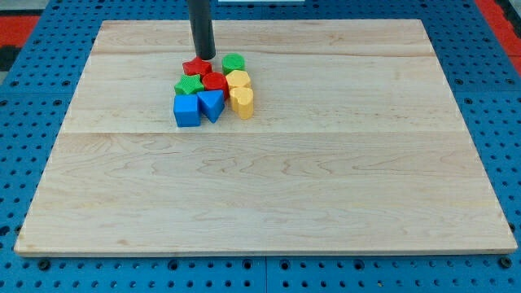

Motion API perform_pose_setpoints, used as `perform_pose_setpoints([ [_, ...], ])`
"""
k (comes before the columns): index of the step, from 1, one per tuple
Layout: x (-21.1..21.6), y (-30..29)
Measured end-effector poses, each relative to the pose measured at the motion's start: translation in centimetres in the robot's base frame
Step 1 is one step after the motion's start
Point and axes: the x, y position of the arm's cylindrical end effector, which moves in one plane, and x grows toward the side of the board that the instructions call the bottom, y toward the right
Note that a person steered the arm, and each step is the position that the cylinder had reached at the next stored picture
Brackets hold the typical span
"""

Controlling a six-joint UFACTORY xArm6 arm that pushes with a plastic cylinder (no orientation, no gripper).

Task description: Slide green circle on top of red circle and hexagon

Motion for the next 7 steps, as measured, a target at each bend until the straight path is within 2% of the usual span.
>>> perform_pose_setpoints([
  [1,-4.2,2.3],
  [2,-3.5,5.7],
  [5,1.3,2.9],
  [6,-1.6,3.2],
  [7,-2.3,5.3],
])
